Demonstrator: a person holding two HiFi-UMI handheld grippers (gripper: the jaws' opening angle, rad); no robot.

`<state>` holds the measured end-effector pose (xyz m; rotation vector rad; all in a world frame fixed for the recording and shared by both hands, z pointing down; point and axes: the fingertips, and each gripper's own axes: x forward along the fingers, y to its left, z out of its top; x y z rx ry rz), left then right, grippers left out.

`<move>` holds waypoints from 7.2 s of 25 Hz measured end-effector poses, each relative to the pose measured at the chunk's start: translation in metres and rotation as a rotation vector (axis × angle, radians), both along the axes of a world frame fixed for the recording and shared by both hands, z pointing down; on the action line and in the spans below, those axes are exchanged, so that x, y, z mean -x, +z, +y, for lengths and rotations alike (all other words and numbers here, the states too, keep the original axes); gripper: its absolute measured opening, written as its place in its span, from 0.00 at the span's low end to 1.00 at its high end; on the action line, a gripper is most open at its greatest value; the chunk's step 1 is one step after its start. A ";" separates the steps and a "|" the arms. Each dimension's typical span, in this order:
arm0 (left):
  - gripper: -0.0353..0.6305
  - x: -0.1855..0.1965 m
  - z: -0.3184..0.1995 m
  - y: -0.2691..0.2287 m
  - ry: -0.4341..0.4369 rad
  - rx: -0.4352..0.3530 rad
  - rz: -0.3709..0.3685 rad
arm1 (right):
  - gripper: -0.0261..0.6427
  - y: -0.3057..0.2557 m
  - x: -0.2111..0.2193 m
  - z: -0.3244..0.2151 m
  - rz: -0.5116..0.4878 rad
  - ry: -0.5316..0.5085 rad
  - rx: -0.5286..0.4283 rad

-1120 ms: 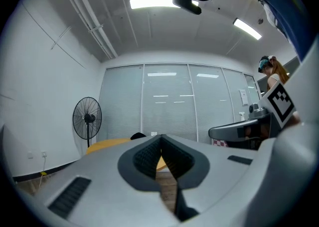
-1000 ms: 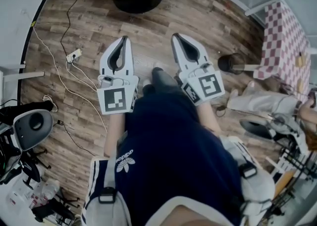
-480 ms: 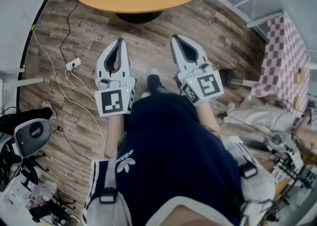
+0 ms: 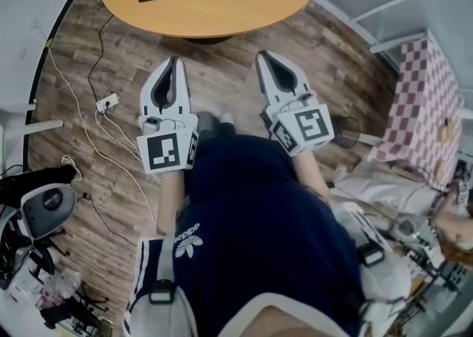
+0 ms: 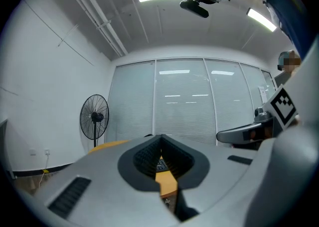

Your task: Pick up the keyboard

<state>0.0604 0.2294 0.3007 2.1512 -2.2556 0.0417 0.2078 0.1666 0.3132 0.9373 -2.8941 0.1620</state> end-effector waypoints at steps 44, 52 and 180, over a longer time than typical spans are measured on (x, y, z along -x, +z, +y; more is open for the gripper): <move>0.06 0.193 -0.212 0.032 0.091 0.100 0.034 | 0.04 0.020 0.132 -0.202 0.017 0.229 0.085; 0.06 0.202 -0.269 0.024 0.020 0.087 0.019 | 0.04 0.018 0.124 -0.274 0.009 0.196 0.082; 0.28 0.342 -0.383 0.166 0.020 0.420 0.455 | 0.23 0.151 0.092 -0.471 0.123 0.294 0.452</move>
